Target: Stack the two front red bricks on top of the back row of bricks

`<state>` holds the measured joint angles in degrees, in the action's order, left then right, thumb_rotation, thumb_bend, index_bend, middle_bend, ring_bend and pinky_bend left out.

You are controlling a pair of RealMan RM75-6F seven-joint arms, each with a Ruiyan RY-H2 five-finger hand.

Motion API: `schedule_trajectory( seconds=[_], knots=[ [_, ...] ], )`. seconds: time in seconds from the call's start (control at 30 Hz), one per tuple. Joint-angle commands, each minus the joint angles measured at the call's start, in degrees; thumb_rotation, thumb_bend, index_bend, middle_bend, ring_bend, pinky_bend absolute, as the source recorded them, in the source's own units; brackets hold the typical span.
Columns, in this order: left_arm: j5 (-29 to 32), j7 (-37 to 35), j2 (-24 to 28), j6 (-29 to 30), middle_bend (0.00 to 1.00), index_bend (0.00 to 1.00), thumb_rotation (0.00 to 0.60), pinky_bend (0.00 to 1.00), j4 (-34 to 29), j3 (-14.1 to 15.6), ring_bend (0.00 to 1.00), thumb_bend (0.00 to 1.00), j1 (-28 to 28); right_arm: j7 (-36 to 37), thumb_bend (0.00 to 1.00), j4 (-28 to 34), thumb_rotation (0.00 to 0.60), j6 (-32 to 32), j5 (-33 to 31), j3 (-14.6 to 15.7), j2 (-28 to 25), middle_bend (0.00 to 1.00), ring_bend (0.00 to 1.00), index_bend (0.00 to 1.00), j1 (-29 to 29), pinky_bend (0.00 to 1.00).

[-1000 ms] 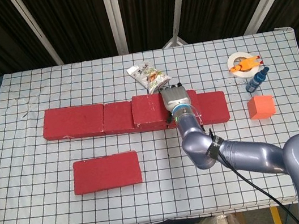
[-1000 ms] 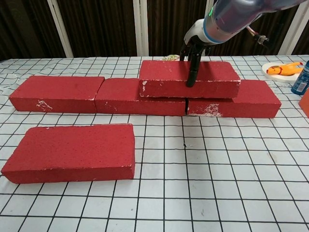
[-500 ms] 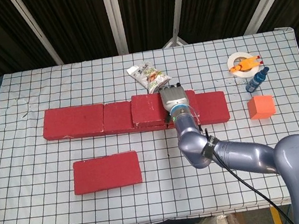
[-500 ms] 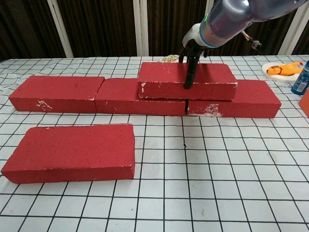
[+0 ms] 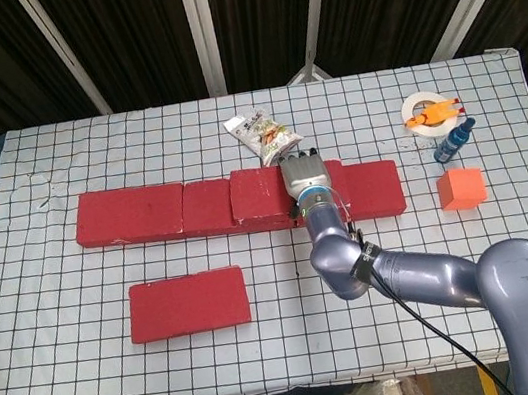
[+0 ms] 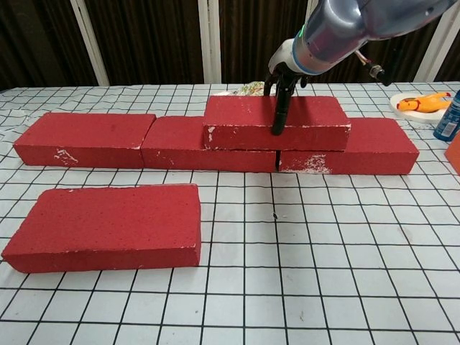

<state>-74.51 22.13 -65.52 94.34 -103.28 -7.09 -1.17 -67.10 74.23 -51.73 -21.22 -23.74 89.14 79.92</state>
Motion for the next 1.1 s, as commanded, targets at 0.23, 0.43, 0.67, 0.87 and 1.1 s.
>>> schedule_trajectory(
  seconds=[0.23, 0.43, 0.67, 0.87, 1.1],
  knots=[
    [0.2, 0.1, 0.0, -0.2, 0.00, 0.08, 0.600, 0.07, 0.1, 0.0, 0.00, 0.00, 0.1, 0.1, 0.18, -0.1, 0.600, -0.6, 0.1, -0.7, 0.3, 0.23, 0.11, 0.23, 0.0, 0.00],
    [0.3, 0.1, 0.0, -0.1, 0.00, 0.08, 0.600, 0.07, 0.1, -0.1, 0.00, 0.00, 0.1, -0.2, 0.18, -0.2, 0.600, -0.8, -0.2, -0.9, 0.5, 0.15, 0.04, 0.23, -0.2, 0.00],
    [0.3, 0.3, -0.1, -0.1, 0.00, 0.08, 0.600, 0.07, 0.1, 0.0, 0.00, 0.00, 0.1, -0.8, 0.18, -0.1, 0.600, -0.9, -0.7, -1.3, 0.5, 0.10, 0.00, 0.23, -0.2, 0.00],
    [0.4, 0.3, -0.2, 0.0, 0.00, 0.08, 0.600, 0.07, 0.2, -0.1, 0.00, 0.00, 0.1, -1.1, 0.18, 0.5, 0.600, -1.3, -0.9, -1.7, 0.3, 0.05, 0.00, 0.20, -0.3, 0.00],
    [0.4, 0.2, -0.1, 0.1, 0.00, 0.08, 0.600, 0.07, 0.1, -0.1, 0.00, 0.00, 0.1, -1.5, 0.18, 0.6, 0.600, -1.3, -1.6, -2.2, 0.3, 0.00, 0.00, 0.14, -0.3, 0.00]
  ],
)
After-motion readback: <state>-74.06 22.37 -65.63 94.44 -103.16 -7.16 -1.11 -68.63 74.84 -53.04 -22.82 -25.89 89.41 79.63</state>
